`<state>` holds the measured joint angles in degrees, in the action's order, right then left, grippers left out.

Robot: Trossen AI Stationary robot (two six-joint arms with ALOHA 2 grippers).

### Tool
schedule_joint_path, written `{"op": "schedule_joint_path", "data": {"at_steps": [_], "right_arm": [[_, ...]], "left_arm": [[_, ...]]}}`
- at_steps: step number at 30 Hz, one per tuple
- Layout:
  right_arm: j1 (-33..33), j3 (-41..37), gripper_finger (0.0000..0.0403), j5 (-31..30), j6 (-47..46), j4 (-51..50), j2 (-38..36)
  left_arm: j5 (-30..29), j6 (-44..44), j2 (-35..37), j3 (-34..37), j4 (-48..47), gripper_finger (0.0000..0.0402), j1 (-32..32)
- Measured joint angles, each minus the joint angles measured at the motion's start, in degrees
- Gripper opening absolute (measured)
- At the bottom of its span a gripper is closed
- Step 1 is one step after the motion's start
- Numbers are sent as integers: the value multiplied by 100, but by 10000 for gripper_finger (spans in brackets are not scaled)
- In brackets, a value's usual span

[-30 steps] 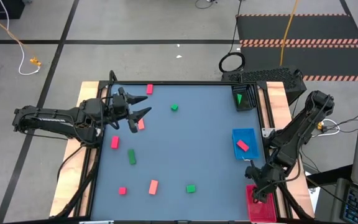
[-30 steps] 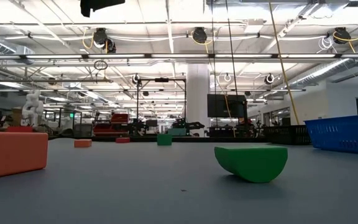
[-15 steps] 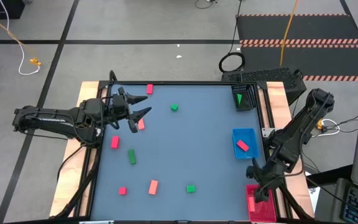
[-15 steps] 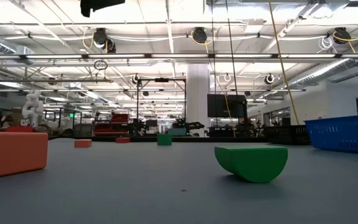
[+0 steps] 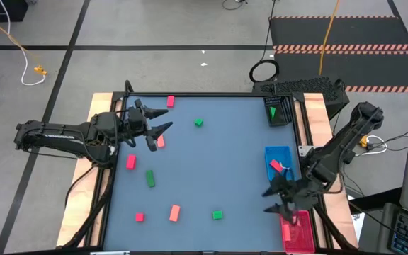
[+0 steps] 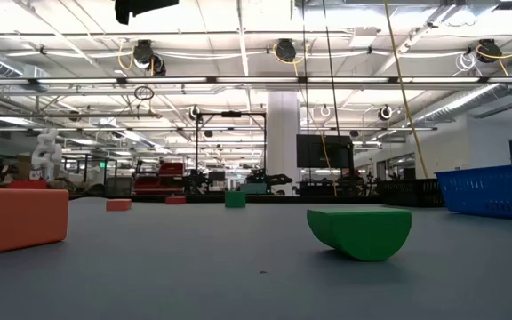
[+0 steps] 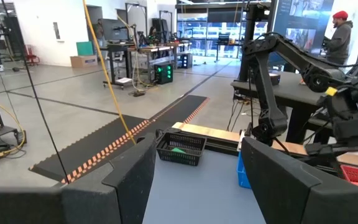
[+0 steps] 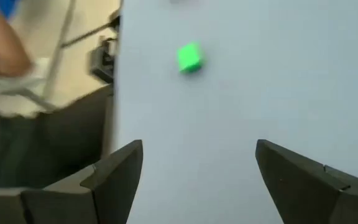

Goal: Sort & place blocks by color
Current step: Put the green block into the black bin

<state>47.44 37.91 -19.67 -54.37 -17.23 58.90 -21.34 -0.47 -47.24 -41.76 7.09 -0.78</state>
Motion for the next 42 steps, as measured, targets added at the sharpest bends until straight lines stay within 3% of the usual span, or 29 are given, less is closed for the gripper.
{"op": "schedule_joint_path", "data": {"at_steps": [7, 15, 28, 42], "right_arm": [[-688, 0, 304, 67, 2150, 1458, 1139], [-1244, 0, 304, 194, 3074, 3295, 2369], [-1529, 0, 304, 349, 3947, 4237, 3484], [-1917, 2, 304, 336, 4409, 4384, 3542]], "left_arm": [[0, 0, 0, 0, 0, 239, 0], [0, 0, 0, 0, 0, 239, -2], [1, 26, -210, -7, 127, 239, 39], [4, 31, -751, -4, 642, 239, 353]]}}
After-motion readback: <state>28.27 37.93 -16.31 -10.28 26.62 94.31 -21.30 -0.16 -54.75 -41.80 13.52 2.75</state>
